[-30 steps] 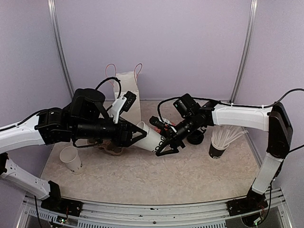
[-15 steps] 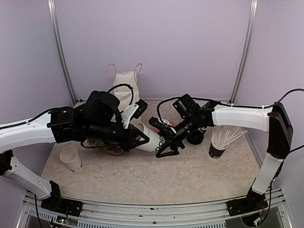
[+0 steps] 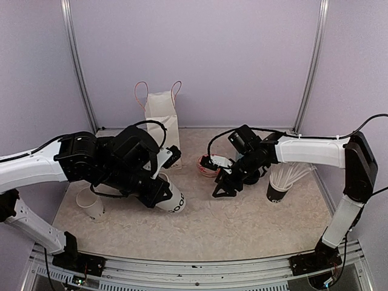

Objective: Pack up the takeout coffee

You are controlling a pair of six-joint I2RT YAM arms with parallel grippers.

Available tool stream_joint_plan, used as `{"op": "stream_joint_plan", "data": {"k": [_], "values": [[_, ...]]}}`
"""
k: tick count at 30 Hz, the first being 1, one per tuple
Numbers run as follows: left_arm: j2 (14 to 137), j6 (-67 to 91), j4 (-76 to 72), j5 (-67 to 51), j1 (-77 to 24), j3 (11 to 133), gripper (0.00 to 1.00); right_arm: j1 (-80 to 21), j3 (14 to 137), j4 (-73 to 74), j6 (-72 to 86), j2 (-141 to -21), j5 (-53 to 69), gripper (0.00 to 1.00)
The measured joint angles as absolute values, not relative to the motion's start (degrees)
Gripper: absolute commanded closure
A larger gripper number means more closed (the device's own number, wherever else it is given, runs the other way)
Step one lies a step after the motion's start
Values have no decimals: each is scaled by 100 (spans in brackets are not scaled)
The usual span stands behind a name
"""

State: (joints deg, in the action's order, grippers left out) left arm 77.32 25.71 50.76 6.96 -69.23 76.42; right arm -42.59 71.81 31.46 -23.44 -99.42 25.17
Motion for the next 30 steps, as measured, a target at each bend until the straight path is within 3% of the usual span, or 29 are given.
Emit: {"op": "stream_joint_plan", "data": {"k": [6,24,30], "values": [[8440,2606,5323,939,-7196,7644,100,-4180,7205,3155,-2211,-10009,1435,49],[10383,2156,5374,1229,-7467,8532,91,-3721,7789,3472,-1946,-10886,-163,58],[10639,2036,5387,1227,-7467,8547,76,-3566,7795,3531,-1933,-10899,-279,58]]}}
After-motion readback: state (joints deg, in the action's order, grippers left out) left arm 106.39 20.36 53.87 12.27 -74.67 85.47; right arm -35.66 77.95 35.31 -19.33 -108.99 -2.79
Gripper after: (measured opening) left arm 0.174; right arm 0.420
